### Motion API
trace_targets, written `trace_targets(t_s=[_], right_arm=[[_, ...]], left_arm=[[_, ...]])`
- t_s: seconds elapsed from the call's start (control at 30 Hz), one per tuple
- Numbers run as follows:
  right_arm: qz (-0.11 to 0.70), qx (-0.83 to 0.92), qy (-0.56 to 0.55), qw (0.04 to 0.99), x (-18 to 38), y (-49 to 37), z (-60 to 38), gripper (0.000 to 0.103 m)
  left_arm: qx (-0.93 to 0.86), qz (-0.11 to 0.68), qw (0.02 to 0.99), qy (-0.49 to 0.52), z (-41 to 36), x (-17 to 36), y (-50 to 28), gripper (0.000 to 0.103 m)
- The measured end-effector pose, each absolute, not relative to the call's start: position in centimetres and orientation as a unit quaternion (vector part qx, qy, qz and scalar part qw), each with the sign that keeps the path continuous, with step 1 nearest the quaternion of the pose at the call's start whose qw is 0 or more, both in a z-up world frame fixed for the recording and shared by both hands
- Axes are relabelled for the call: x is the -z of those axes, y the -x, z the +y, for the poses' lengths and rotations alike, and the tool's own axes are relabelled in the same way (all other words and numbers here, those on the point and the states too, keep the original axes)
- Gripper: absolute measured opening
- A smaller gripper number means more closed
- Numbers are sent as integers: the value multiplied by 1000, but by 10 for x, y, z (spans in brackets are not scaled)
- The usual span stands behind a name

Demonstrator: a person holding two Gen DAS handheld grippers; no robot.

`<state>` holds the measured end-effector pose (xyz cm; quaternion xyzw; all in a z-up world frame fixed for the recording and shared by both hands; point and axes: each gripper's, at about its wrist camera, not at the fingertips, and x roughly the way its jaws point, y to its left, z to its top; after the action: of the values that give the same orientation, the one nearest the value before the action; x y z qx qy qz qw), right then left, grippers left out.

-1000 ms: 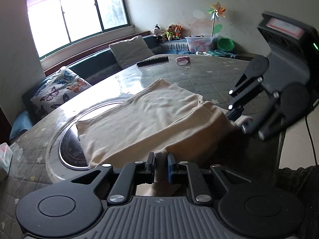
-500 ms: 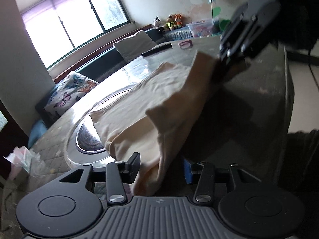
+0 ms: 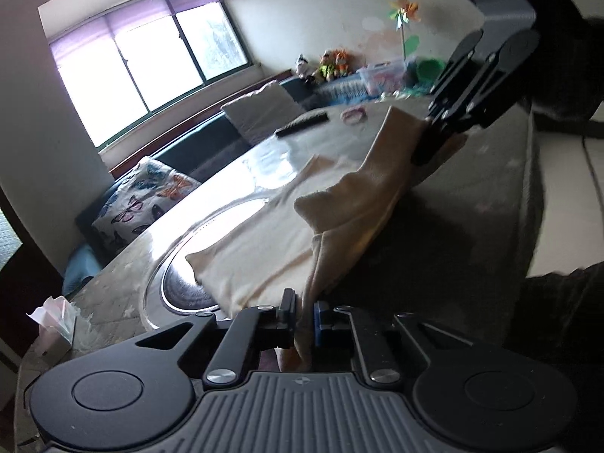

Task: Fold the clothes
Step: 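Grasp the sweatshirt hem with both grippers and lift it, then fold the hem over toward the collar with both grippers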

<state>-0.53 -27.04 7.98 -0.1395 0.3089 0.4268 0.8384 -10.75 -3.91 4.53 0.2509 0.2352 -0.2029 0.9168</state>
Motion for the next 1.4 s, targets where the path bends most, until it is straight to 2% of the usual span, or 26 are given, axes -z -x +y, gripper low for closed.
trace_targets(t_s=[0.23,0.37,0.67,0.93,1.0,1.07,1.13,1.23,1.33,1.4], right_arm=[[291,-442,127,839,-112,46,-297,9],[275,-439,137,844,-124,49,-298,9],[275,-419,149,853,-124,-13,-276,9],[332,-400,147,842,-91,-96,-252,9],[354,-393,140,837,-77,-114,-247,10],[366,-379,130,840,-64,-126,-245,20],[376,-364,118,844,-52,-135,-247,20],[384,-342,96,852,-40,-141,-260,24],[384,-317,68,864,-37,-144,-278,31],[382,-304,52,871,-38,-143,-290,32]], left_arm=[[218,220,926,-214,-43,-87,142,10],[204,217,934,-199,-44,-94,125,10],[176,255,935,-170,-40,-81,37,10],[158,330,918,-151,-45,-42,-37,10],[154,345,915,-143,-44,-34,-47,11],[148,353,914,-137,-43,-29,-53,13],[143,357,914,-130,-41,-26,-56,14],[133,358,916,-126,-38,-25,-63,22],[123,361,917,-121,-35,-24,-66,24],[114,362,918,-117,-33,-23,-69,31]])
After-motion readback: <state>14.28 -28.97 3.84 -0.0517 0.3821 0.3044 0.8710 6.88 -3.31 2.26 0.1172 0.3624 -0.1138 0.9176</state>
